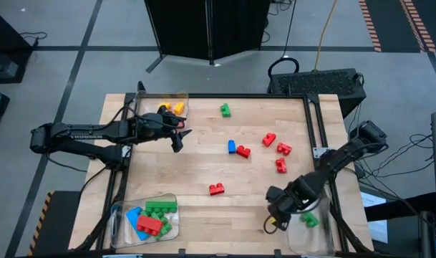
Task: Sort blocks by size
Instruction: Adjust the bottom right transparent bin, then put the two-stud red game piece into the bottom right transparent bin
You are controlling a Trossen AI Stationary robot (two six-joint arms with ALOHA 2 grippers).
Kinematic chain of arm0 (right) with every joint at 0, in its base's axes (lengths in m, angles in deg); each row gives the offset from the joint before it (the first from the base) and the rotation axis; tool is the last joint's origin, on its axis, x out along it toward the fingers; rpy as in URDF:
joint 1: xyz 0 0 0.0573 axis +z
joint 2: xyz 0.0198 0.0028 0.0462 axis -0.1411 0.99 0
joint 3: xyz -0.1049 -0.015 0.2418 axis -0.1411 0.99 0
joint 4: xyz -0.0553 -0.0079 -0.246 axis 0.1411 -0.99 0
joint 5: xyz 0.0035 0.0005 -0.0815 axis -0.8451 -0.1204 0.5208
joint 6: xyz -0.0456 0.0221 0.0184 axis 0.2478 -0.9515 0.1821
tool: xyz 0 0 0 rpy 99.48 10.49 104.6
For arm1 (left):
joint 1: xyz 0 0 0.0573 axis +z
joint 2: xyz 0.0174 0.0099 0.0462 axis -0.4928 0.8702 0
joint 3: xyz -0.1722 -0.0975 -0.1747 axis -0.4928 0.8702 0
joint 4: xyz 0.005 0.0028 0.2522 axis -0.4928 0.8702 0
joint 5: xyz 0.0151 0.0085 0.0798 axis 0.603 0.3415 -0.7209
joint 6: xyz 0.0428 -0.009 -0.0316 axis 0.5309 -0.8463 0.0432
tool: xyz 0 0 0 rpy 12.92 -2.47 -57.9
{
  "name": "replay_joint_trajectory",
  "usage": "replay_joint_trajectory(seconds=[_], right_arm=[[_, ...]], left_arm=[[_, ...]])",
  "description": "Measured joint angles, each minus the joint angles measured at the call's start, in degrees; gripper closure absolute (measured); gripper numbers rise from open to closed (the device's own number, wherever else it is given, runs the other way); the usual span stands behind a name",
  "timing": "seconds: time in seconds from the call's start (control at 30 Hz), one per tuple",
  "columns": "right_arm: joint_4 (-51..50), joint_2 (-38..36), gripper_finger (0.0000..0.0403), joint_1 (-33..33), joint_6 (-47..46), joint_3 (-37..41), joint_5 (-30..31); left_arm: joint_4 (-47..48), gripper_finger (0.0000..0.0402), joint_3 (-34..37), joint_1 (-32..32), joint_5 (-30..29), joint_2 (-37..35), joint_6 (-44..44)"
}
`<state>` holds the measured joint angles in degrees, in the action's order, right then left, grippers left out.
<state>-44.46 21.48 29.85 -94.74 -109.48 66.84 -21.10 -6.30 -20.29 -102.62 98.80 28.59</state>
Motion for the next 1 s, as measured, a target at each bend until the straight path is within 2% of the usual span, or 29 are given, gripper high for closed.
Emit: replay_joint_trajectory(seconds=[0.17, 0.37, 0.47, 0.77, 0.87, 1.0], right_arm=[[-0.4, 0.0, 0.0242, 2.2, -2.1, 0.0, 0.2], [-3.7, -0.2, 0.0242, -0.5, 8.0, -2.9, 10.2], [-8.3, -0.2, 0.0242, -4.0, 12.1, -5.7, 15.7], [-23.8, -0.3, 0.0242, -17.2, 23.8, -7.6, 22.3], [-25.5, -0.3, 0.0242, -23.4, 27.7, -7.6, 25.0], [-22.2, -0.3, 0.0242, -32.4, 31.4, -7.6, 25.5]], left_arm=[[0.0, 0.0151, 0.0, 0.0, 0.0, 0.0, 0.0], [0.0, 0.0151, 0.0, 0.0, -0.1, 0.0, -0.3], [-0.1, 0.0151, 0.0, 0.0, -0.1, 0.0, -0.4], [-0.1, 0.0151, 0.0, 0.0, -0.1, 0.0, -0.3], [-0.1, 0.0151, 0.0, 0.0, -0.1, 0.0, -0.3], [0.0, 0.0151, 0.0, 0.0, -0.1, 0.0, -0.3]])
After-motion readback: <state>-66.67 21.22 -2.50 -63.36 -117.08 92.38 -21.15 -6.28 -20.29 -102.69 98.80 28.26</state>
